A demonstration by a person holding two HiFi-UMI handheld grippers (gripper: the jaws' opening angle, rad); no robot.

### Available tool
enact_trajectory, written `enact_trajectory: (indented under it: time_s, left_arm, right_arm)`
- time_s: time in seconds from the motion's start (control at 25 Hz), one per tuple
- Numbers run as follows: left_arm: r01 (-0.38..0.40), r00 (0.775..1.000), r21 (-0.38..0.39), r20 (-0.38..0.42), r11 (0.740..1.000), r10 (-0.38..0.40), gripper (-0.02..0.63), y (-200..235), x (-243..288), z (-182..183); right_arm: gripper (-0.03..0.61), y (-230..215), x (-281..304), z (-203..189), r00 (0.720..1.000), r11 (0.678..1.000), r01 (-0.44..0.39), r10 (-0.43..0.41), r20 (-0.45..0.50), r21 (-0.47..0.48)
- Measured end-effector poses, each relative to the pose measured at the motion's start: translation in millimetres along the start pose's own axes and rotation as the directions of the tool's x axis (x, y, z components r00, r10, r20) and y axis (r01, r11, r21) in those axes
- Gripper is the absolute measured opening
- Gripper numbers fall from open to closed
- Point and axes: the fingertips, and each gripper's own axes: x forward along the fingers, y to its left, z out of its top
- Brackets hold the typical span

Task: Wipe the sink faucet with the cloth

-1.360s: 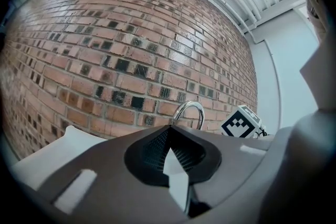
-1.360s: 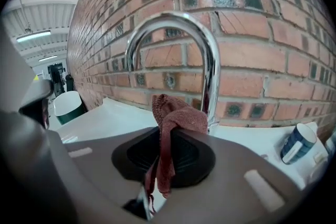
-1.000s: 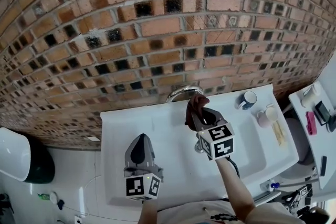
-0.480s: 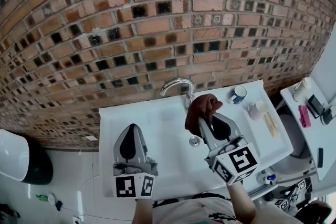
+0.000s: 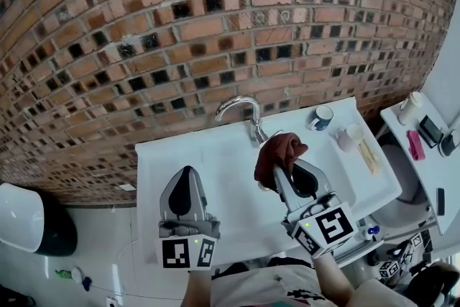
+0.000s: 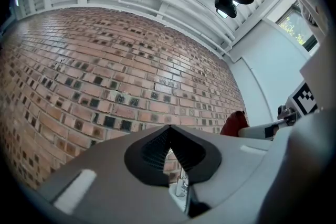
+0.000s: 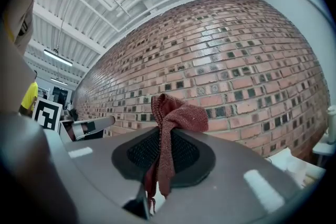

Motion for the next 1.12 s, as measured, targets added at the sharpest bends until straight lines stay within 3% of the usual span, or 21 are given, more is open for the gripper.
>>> enact_trajectory:
  time_s: [0.2,0.76,1.12]
  left_arm:
    - [0.019,1.0,0.005,-0.009,1.0,-0.019,0.0,-9,-5,-1]
    - [0.017,0.999,0.041,-0.034,0.999,-0.015,0.0,-10,-18,-8]
    - [0.024,1.0,0.039,0.006,0.999,-0.024,0.0,8,-19,-1]
  right_arm:
    - [0.041,3,-3,-3,1.0,0.999,0.006,-0.007,-0.024,-0.043]
    - [0.041,15,-4,-14,0.998,1.0,-0.026,0.025,-0.052,-0.018]
    - [0.041,23,10,-24,0.997,1.0,-0.023,0.023,-0.076,-0.002]
